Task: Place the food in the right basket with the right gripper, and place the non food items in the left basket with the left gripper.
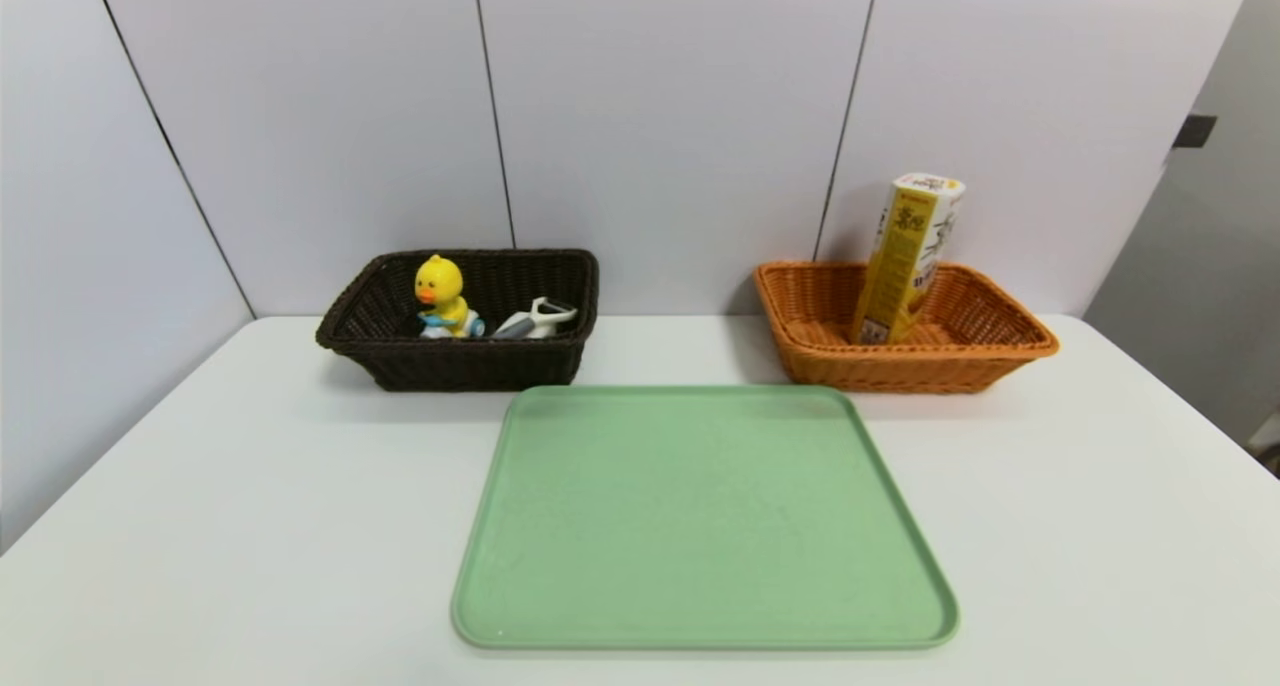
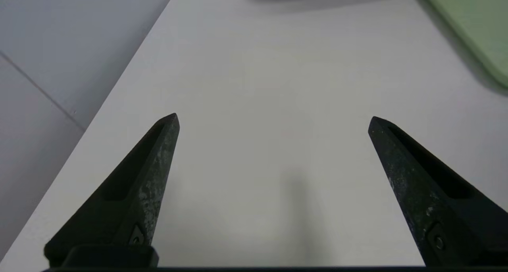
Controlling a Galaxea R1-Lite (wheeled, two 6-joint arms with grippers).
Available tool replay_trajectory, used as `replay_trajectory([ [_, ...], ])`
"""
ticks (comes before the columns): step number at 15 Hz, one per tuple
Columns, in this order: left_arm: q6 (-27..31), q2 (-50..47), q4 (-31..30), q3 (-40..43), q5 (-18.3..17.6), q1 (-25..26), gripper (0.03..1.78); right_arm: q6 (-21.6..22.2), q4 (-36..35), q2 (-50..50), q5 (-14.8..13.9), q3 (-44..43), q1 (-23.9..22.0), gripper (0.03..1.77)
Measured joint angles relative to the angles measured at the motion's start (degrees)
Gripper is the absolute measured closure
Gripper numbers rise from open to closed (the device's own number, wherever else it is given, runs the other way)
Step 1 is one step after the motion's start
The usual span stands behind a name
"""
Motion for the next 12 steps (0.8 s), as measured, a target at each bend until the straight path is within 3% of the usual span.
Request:
replay_trajectory([
  [2,0.09,-1.27,-0.74,1.49,-3.86,0.0,0.12,-1.05,-7.12,-0.07,-3.68,5.88,0.07,0.1],
  [6,-0.39,-4.51,-0.99,3.21,-6.83,0.0,0.12,-5.79,-24.98,-0.1,-15.64,19.74,0.05,0.1],
  [7,-0.52,-4.85,-0.99,3.29,-6.85,0.0,0.12,-6.45,-28.75,-0.1,-16.52,21.75,0.05,0.1],
  [8,-0.8,-5.12,-0.85,3.34,-6.85,0.0,0.12,-6.7,-29.44,-0.1,-15.51,22.91,0.02,0.1],
  [10,-2.21,-5.29,-0.79,3.36,-6.83,0.0,0.12,-6.4,-28.68,-0.1,-12.98,23.76,0.02,0.1],
  [12,-2.67,-5.36,-0.77,3.39,-6.85,0.0,0.12,-4.5,-25.56,-0.1,-12.31,23.87,0.05,0.1],
])
